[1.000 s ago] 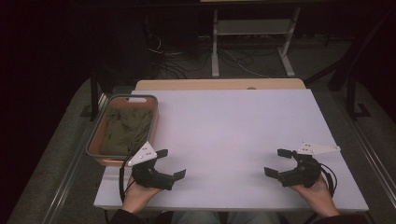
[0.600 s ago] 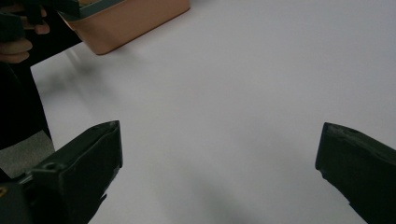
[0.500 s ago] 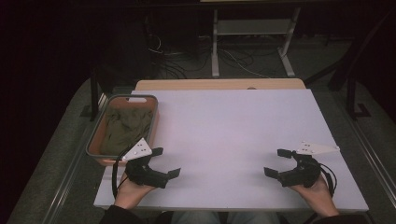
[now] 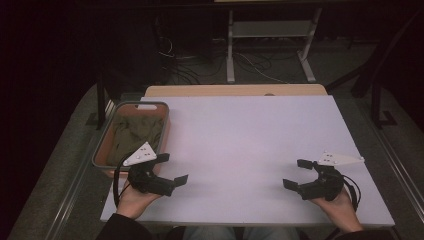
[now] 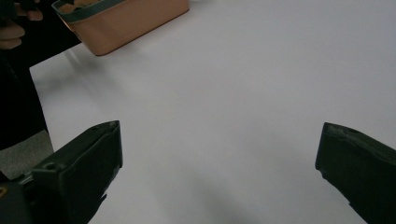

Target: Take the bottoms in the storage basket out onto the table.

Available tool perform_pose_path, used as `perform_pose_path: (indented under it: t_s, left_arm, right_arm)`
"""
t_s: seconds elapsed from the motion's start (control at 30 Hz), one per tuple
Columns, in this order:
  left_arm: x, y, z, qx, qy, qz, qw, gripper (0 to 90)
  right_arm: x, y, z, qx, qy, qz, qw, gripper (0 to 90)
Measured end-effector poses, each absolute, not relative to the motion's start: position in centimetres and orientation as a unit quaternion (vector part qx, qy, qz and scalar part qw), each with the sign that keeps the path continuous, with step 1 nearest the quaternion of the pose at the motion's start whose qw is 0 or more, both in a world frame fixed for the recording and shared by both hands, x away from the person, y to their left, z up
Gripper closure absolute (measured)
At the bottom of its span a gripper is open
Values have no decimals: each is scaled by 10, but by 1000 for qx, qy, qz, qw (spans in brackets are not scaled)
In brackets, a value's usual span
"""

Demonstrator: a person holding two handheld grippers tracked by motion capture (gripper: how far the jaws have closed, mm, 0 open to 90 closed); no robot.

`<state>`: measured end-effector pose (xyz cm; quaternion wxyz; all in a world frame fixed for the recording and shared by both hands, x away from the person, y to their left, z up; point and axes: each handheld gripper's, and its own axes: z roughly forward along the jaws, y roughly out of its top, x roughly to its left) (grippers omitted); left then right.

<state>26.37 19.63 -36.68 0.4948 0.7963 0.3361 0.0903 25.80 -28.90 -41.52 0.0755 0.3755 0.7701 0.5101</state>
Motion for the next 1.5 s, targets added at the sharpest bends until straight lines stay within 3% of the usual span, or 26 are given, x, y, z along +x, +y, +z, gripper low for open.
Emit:
perform_pose_path:
  t_s: [0.4, 1.5]
  left_arm:
    - [272, 213, -352, 784, 351, 88, 504, 0]
    - [302, 243, -321, 803, 369, 118, 454, 0]
  right_arm:
    - [258, -289, -415, 378, 768, 511, 77, 3]
    - [258, -289, -415, 377, 768, 511, 78, 3]
